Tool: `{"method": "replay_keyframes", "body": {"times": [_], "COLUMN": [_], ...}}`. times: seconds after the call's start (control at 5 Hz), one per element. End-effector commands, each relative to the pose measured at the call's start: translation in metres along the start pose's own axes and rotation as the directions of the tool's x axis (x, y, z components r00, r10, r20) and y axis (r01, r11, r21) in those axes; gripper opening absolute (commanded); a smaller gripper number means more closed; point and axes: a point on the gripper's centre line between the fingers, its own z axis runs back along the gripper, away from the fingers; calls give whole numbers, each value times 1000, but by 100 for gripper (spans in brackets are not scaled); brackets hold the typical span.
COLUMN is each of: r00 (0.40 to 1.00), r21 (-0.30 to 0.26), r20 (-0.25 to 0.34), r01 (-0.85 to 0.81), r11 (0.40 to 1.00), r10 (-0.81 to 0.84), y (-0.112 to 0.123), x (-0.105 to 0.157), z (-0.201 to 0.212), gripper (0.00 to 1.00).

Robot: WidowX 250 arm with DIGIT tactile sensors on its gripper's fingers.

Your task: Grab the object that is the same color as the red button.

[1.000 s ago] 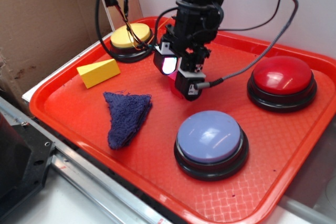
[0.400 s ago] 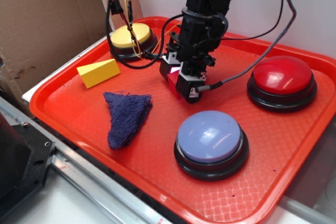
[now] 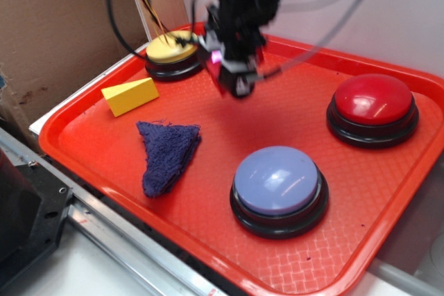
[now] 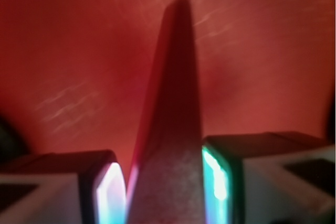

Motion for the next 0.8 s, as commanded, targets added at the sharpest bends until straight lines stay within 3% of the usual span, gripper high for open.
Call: {"method": "replay_keyframes", "body": {"times": [0.0,0.6], "r00": [968,909], "r21": [-19,52], "r20": [240,361], "r01": [-74,-243], "r11": [997,969], "r10": [77,209], "y": [1,-13], "x": [-58,-118], "z": [104,240], "gripper": [0,0]}}
